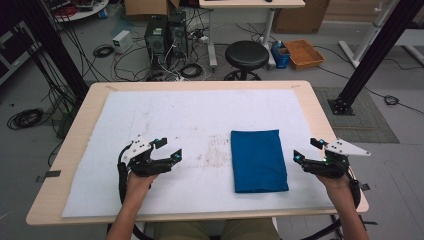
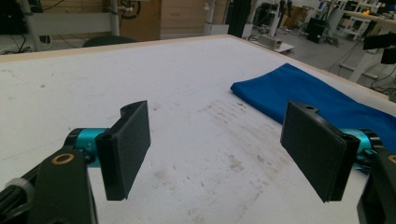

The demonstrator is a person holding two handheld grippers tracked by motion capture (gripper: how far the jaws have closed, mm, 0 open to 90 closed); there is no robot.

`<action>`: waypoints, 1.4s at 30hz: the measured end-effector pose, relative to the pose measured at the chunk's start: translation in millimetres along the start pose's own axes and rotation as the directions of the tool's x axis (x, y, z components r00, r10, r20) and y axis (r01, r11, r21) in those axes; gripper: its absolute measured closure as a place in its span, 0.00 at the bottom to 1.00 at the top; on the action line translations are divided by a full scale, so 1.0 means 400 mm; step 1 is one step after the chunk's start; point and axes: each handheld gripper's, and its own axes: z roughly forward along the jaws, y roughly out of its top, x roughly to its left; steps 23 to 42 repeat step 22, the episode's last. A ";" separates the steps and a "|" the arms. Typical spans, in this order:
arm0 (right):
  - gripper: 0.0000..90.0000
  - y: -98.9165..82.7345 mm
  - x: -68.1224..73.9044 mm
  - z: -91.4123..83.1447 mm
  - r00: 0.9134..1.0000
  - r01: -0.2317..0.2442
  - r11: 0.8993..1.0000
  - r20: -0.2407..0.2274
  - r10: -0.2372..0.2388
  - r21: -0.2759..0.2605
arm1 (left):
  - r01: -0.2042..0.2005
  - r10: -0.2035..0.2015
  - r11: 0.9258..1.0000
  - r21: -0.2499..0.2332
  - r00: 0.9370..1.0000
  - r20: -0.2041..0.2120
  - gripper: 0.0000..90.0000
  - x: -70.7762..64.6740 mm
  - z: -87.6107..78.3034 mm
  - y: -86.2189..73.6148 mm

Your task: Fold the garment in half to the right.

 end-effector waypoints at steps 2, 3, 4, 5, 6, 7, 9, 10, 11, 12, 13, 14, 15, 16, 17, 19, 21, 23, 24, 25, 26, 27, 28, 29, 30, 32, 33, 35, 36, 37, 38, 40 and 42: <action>0.21 -0.002 -0.001 0.000 1.000 -0.008 1.000 0.006 0.008 -0.003 | 0.005 -0.005 1.000 -0.004 1.000 -0.001 0.27 0.000 -0.002 0.000; 0.21 -0.002 -0.001 0.000 1.000 -0.008 1.000 0.006 0.008 -0.003 | 0.001 -0.001 1.000 -0.005 1.000 0.003 0.27 0.002 -0.004 0.001; 0.21 -0.003 -0.001 0.000 1.000 -0.010 1.000 0.009 0.011 -0.003 | 0.004 -0.004 1.000 -0.008 1.000 0.001 0.27 0.003 -0.006 0.001; 0.21 -0.003 -0.001 0.001 1.000 -0.013 1.000 0.011 0.013 -0.003 | 0.006 -0.006 1.000 -0.011 1.000 0.003 0.27 0.004 -0.006 0.001; 0.21 -0.004 -0.001 0.001 1.000 -0.012 1.000 0.009 0.012 -0.002 | 0.006 -0.006 1.000 -0.010 1.000 0.005 0.27 0.005 -0.006 0.001; 0.21 -0.005 0.000 0.003 1.000 -0.009 1.000 0.008 0.009 -0.003 | 0.006 -0.006 1.000 -0.008 1.000 0.003 0.27 0.006 -0.006 0.000; 0.21 -0.005 0.000 0.005 1.000 -0.010 1.000 0.008 0.010 -0.001 | 0.013 -0.013 1.000 -0.009 1.000 0.002 0.27 0.005 -0.004 -0.001; 0.21 -0.006 0.000 0.006 1.000 -0.009 1.000 0.006 0.009 0.000 | 0.011 -0.011 1.000 -0.007 1.000 0.000 0.27 0.005 -0.003 -0.001; 0.21 -0.006 0.001 0.006 1.000 -0.012 1.000 0.007 0.012 0.001 | 0.012 -0.012 1.000 -0.005 1.000 -0.004 0.27 0.005 -0.003 -0.001; 0.21 -0.007 0.001 0.008 1.000 -0.012 1.000 0.006 0.012 0.003 | 0.013 -0.013 1.000 -0.003 1.000 -0.003 0.27 0.006 -0.003 -0.002; 0.21 -0.007 0.001 0.008 1.000 -0.012 1.000 0.006 0.012 0.003 | 0.013 -0.013 1.000 -0.003 1.000 -0.003 0.27 0.006 -0.003 -0.002; 0.21 -0.007 0.000 0.009 1.000 -0.006 1.000 0.005 0.006 0.002 | 0.014 -0.014 1.000 -0.003 1.000 -0.005 0.27 0.007 -0.003 -0.003; 0.21 -0.007 0.001 0.009 1.000 -0.009 1.000 0.005 0.009 0.004 | 0.013 -0.013 1.000 -0.002 1.000 -0.005 0.27 0.008 -0.003 -0.003; 0.21 -0.007 0.001 0.009 1.000 -0.010 1.000 0.003 0.010 0.003 | 0.016 -0.016 1.000 -0.002 1.000 -0.006 0.27 0.008 -0.002 -0.004; 0.21 -0.007 0.001 0.009 1.000 -0.010 1.000 0.003 0.010 0.003 | 0.016 -0.016 1.000 -0.002 1.000 -0.006 0.27 0.008 -0.002 -0.004; 0.21 -0.008 0.000 0.008 1.000 -0.007 1.000 0.000 0.007 0.002 | 0.018 -0.018 1.000 0.001 1.000 -0.005 0.27 0.007 0.000 -0.005; 0.21 -0.008 -0.001 0.008 1.000 -0.008 1.000 -0.002 0.008 -0.001 | 0.014 -0.014 1.000 0.004 1.000 -0.007 0.27 0.007 0.001 -0.005; 0.21 -0.008 -0.001 0.008 1.000 -0.012 1.000 0.001 0.012 0.001 | 0.015 -0.015 1.000 0.006 1.000 -0.005 0.27 0.006 0.002 -0.006; 0.21 -0.008 -0.001 0.008 1.000 -0.012 1.000 0.001 0.012 0.001 | 0.015 -0.015 1.000 0.006 1.000 -0.005 0.27 0.006 0.002 -0.006; 0.21 -0.008 -0.001 0.008 1.000 -0.012 1.000 0.001 0.012 0.001 | 0.015 -0.015 1.000 0.006 1.000 -0.005 0.27 0.006 0.002 -0.006; 0.21 -0.008 -0.001 0.008 1.000 -0.012 1.000 0.001 0.012 0.001 | 0.015 -0.015 1.000 0.006 1.000 -0.005 0.27 0.006 0.002 -0.006; 0.21 -0.008 -0.001 0.008 1.000 -0.012 1.000 0.001 0.012 0.001 | 0.015 -0.015 1.000 0.006 1.000 -0.005 0.27 0.006 0.002 -0.006; 0.21 -0.008 -0.001 0.008 1.000 -0.012 1.000 0.001 0.012 0.001 | 0.015 -0.015 1.000 0.006 1.000 -0.005 0.27 0.006 0.002 -0.006; 0.21 -0.008 -0.001 0.008 1.000 -0.012 1.000 0.001 0.012 0.001 | 0.015 -0.015 1.000 0.006 1.000 -0.005 0.27 0.006 0.002 -0.006; 0.21 -0.008 -0.001 0.008 1.000 -0.012 1.000 0.001 0.012 0.001 | 0.015 -0.015 1.000 0.006 1.000 -0.005 0.27 0.006 0.002 -0.006; 0.21 -0.008 -0.001 0.008 1.000 -0.012 1.000 0.001 0.012 0.001 | 0.015 -0.015 1.000 0.006 1.000 -0.005 0.27 0.006 0.002 -0.006; 0.21 -0.008 -0.001 0.008 1.000 -0.012 1.000 0.001 0.012 0.001 | 0.015 -0.015 1.000 0.006 1.000 -0.005 0.27 0.006 0.002 -0.006; 0.21 -0.008 -0.001 0.008 1.000 -0.012 1.000 0.001 0.012 0.001 | 0.015 -0.015 1.000 0.006 1.000 -0.005 0.27 0.006 0.002 -0.006; 0.21 -0.008 -0.001 0.008 1.000 -0.012 1.000 0.001 0.012 0.001 | 0.015 -0.015 1.000 0.006 1.000 -0.005 0.27 0.006 0.002 -0.006; 0.21 -0.008 -0.001 0.008 1.000 -0.012 1.000 0.001 0.012 0.001 | 0.015 -0.015 1.000 0.006 1.000 -0.005 0.27 0.006 0.002 -0.006; 0.21 -0.008 -0.001 0.008 1.000 -0.012 1.000 0.001 0.012 0.001 | 0.015 -0.015 1.000 0.006 1.000 -0.005 0.27 0.006 0.002 -0.006; 0.21 -0.008 -0.001 0.008 1.000 -0.012 1.000 0.001 0.012 0.001 | 0.015 -0.015 1.000 0.006 1.000 -0.005 0.27 0.006 0.002 -0.006; 0.21 -0.008 -0.001 0.008 1.000 -0.012 1.000 0.001 0.012 0.001 | 0.015 -0.015 1.000 0.006 1.000 -0.005 0.27 0.006 0.002 -0.006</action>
